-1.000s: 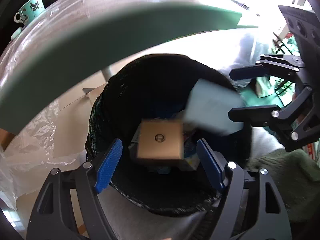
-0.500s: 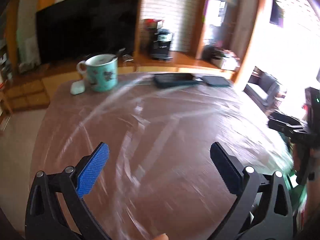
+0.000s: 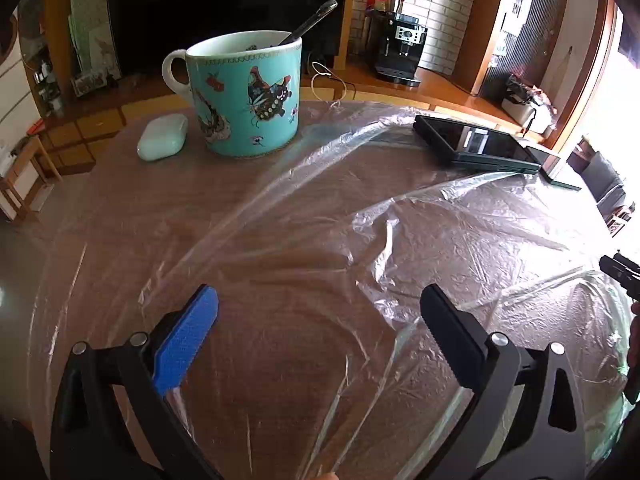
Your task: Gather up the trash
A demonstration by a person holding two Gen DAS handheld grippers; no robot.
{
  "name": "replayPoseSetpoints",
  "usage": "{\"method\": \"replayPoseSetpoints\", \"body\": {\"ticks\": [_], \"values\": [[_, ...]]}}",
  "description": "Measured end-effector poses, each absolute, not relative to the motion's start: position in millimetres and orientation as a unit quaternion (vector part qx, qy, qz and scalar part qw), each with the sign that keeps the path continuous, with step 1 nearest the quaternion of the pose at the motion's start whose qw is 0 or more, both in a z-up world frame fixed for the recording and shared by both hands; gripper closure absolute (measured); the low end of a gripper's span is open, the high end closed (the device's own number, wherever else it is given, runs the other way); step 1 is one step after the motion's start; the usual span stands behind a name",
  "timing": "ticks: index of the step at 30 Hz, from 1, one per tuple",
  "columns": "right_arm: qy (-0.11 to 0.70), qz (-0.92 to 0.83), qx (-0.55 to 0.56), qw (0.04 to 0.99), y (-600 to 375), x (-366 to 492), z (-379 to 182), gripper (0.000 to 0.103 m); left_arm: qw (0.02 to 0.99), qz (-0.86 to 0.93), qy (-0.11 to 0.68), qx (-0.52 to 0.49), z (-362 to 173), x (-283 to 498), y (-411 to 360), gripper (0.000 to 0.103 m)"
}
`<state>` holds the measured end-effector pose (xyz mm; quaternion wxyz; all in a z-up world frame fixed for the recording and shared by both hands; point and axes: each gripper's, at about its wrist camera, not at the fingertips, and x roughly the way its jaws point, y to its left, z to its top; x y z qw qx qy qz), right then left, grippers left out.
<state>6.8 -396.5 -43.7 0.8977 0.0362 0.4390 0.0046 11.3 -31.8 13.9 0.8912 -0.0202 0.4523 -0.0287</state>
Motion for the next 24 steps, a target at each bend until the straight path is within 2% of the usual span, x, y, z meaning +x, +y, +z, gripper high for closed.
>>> {"method": "replayPoseSetpoints", "body": {"ticks": [4,24], "values": [[0.448,-0.007,0.011,0.894,-387,2,-45,0.004,0.887,-0.005,0.461,0.005,9,16,-36,0.001],[0.448,-0.015,0.013,0.894,-382,-5,-43,0.004,0.887,-0.002,0.462,0.002,8,16,-32,0.001]]}}
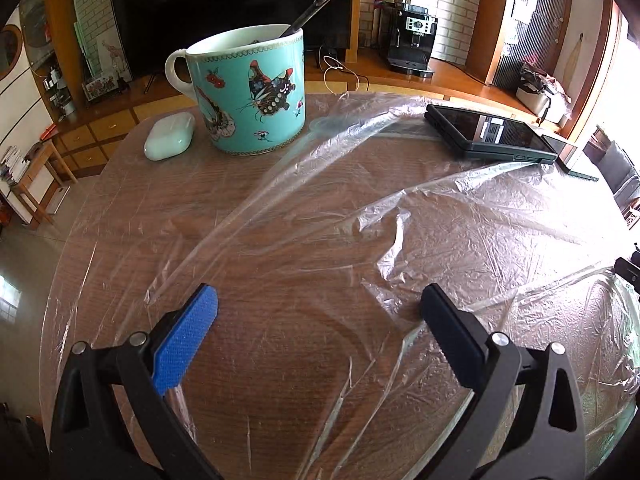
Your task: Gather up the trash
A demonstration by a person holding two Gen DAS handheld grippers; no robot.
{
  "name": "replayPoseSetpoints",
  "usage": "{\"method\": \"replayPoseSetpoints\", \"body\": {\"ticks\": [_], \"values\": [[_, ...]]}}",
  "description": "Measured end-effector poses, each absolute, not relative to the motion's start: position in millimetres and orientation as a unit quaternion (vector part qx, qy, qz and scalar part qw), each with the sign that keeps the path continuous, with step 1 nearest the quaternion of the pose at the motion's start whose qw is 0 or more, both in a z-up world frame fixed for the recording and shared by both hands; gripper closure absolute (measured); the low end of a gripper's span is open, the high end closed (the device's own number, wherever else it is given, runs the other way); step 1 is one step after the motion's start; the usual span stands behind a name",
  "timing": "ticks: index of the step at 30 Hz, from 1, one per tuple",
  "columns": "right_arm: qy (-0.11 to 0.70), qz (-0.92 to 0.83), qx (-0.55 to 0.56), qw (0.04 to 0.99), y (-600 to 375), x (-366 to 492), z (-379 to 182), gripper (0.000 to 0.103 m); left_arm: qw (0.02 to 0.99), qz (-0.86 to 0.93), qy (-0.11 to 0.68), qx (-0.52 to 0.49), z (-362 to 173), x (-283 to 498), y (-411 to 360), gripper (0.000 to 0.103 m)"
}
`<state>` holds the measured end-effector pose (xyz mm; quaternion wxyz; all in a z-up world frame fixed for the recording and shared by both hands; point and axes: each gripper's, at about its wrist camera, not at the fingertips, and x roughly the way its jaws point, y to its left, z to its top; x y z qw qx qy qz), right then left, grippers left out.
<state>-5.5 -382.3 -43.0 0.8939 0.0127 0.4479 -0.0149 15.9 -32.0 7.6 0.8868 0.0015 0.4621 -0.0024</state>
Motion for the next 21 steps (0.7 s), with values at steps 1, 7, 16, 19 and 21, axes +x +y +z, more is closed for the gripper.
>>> {"method": "replayPoseSetpoints", "body": {"ticks": [1,7,16,19,21], "values": [[0.448,-0.015,0.013,0.894,-382.5,-5.4,-43.0,0.004,0.887,-0.002,0.462,0.002,7.8,16.3,-32.7,0.001],[0.448,-0.015,0.013,0.894,-382.9,-5.0,-42.9,0.004,0.887,-0.002,0.462,0.002,7.8,16.3,-32.6,0.001],[0.448,-0.015,0.013,0.894,-383.1,-4.9,-42.7,0.004,0.887,-0.002,0.462,0.002,7.7,15.8,-32.1,0.001],[0.448,-0.015,0.013,0.894,-382.7,-5.1,-42.8,0.004,0.887,-0.002,0.462,0.002,8.1,16.4,-33.1,0.001],[0.448,-0.015,0.013,0.894,-383.0,-4.9,-42.7,0.004,0.887,-0.002,0.462,0.002,7.9,16.0,-32.4,0.001]]}}
